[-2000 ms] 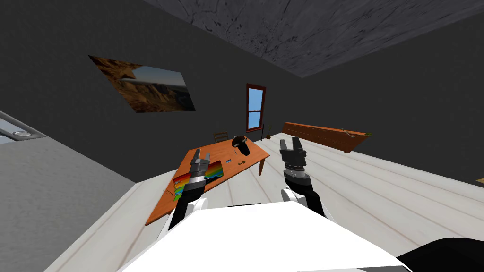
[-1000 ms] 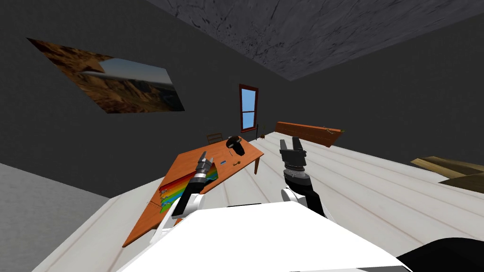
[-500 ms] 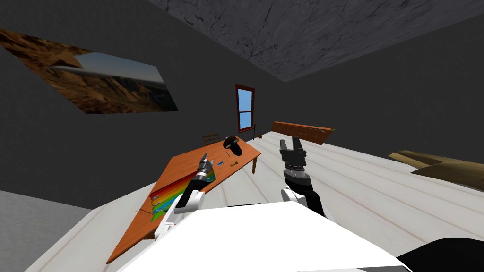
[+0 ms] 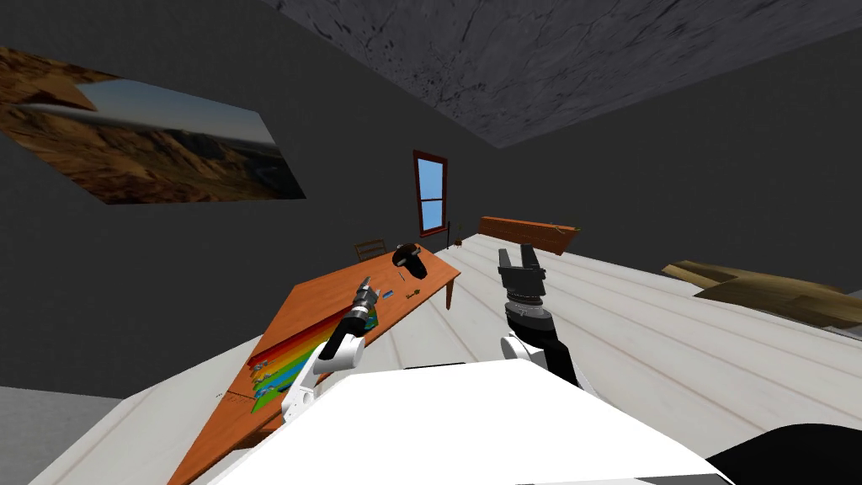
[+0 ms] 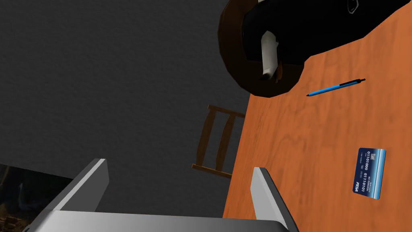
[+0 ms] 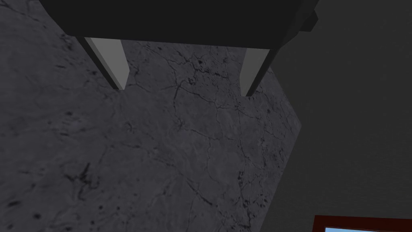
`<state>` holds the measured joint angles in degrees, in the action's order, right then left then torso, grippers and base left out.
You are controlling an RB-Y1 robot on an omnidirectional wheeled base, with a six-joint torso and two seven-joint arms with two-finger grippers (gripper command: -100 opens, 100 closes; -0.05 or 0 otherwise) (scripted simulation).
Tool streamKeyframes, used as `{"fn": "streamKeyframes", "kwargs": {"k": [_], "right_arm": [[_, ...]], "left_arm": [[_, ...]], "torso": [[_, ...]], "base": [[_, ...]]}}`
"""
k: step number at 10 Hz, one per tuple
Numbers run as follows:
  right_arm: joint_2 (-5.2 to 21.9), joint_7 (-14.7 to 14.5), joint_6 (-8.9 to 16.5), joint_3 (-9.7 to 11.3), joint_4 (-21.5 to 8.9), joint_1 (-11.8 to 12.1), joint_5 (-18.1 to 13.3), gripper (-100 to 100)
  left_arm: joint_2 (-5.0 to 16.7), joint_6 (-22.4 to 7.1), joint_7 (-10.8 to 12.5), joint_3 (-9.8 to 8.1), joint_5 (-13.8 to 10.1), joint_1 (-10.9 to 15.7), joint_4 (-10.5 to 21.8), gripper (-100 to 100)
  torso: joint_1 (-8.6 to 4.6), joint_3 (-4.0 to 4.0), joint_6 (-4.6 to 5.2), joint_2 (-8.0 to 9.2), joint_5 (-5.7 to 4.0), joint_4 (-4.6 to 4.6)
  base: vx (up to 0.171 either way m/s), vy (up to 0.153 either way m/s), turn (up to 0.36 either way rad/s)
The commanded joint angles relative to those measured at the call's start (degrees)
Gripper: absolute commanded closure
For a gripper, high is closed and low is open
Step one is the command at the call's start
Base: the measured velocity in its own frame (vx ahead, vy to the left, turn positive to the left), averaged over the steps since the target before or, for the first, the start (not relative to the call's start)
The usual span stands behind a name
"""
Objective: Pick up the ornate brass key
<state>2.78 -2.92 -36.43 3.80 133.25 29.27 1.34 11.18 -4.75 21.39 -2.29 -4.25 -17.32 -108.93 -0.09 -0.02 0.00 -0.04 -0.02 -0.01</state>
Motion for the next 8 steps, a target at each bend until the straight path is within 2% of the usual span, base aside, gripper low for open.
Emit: {"fn": "streamKeyframes", "kwargs": {"k": [1,2,3,6,7,8], "right_arm": [[0.0,0.0,0.0,0.0,0.0,0.0,0.0,0],[0.0,0.0,0.0,0.0,0.0,0.0,0.0,0],[0.0,0.0,0.0,0.0,0.0,0.0,0.0,0],[0.0,0.0,0.0,0.0,0.0,0.0,0.0,0],[0.0,0.0,0.0,0.0,0.0,0.0,0.0,0],[0.0,0.0,0.0,0.0,0.0,0.0,0.0,0]], "left_arm": [[-0.1,-2.2,0.6,-0.26,0.0,0.8,0.7,-100],[0.2,-4.1,1.9,-0.86,-0.2,2.0,2.4,-100],[0.2,-5.1,1.9,-0.86,-0.2,2.0,2.4,-100],[0.9,-9.9,4.2,-2.06,-0.8,4.4,5.9,-100],[0.9,-10.9,4.2,-2.06,-0.8,4.4,5.9,-100],[1.3,-12.6,5.2,-2.66,-1.2,5.5,7.7,-100]], "torso": [[0.00,0.00,0.00,0.00,0.00,0.00],[0.01,0.00,-0.02,0.01,0.00,0.00],[0.01,0.00,0.00,0.00,0.00,0.00],[0.00,-0.02,-0.03,-0.02,0.00,-0.01],[-0.02,-0.03,0.00,-0.04,-0.01,-0.01],[0.01,-0.01,-0.03,-0.02,-0.01,-0.01]], "base": [[0.009,-0.020,-0.062],[0.011,-0.021,-0.116],[0.010,-0.015,-0.059],[0.021,-0.027,-0.097],[0.019,-0.022,-0.054],[0.018,-0.039,-0.084]]}}
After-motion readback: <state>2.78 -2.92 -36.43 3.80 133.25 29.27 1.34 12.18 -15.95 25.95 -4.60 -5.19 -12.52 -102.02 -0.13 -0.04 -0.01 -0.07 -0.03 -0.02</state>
